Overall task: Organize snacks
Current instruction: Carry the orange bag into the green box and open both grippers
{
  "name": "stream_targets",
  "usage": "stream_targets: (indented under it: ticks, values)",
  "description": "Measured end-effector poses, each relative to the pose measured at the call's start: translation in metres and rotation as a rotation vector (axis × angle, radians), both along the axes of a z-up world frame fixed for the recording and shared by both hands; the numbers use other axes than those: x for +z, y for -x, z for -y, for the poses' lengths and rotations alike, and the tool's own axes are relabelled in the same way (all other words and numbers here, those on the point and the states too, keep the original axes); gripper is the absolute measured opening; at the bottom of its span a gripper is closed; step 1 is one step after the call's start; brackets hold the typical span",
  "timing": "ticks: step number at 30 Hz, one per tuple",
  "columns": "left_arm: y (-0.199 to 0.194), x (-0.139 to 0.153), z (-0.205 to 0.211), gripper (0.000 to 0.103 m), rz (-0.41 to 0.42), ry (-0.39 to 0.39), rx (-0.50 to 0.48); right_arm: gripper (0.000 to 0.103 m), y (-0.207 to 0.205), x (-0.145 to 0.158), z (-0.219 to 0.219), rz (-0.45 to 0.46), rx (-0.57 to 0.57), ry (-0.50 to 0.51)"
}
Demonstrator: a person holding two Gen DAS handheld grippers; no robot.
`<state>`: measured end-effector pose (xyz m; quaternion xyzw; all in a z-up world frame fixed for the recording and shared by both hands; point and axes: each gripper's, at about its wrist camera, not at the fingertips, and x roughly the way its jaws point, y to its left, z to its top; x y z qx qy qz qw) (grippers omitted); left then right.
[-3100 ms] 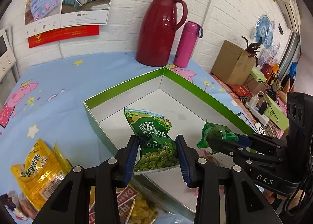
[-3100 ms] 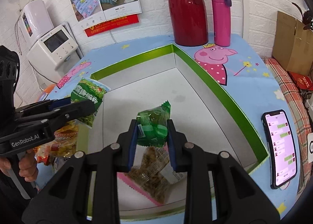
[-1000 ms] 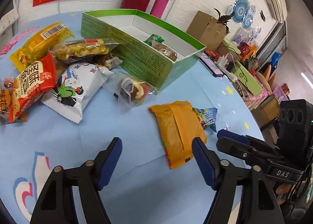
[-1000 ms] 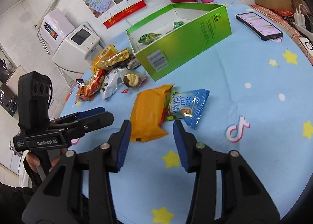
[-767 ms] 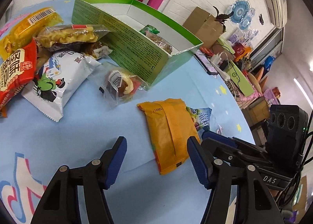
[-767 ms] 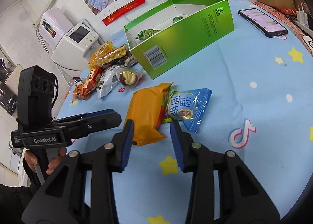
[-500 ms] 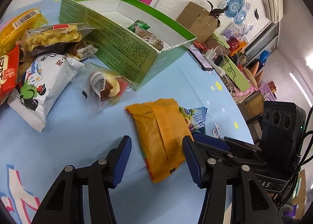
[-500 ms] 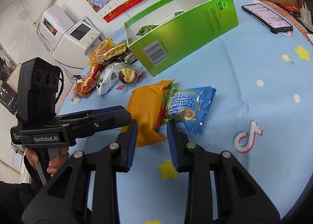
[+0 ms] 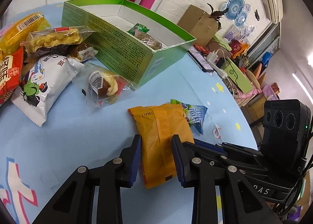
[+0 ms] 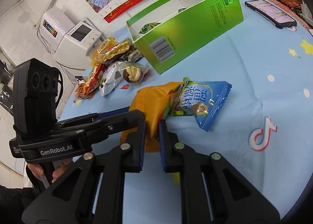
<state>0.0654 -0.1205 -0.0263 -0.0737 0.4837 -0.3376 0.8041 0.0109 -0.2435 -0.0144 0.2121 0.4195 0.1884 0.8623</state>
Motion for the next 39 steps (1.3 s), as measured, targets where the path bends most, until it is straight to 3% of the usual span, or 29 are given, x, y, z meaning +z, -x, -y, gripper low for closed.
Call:
stream_targets:
  ticks: [8,17,28,39]
  values:
    - [0.008,0.057,-0.005,0.031,0.159,0.02,-0.003,0.015,0.004,0.052,-0.007,0.141,0.018,0.053]
    - [-0.04,0.095,-0.004,0.031,0.234,0.035,0.019,0.015,-0.039,0.083,-0.007,0.228,-0.004,0.083]
    - [-0.122,0.084,0.014,0.03,0.216,-0.013,0.032,0.015,-0.116,0.071,0.007,0.176,-0.019,0.071]
    - [-0.173,0.057,0.016,0.03,0.16,-0.05,0.034,0.015,-0.17,0.048,0.012,0.103,-0.006,0.072]
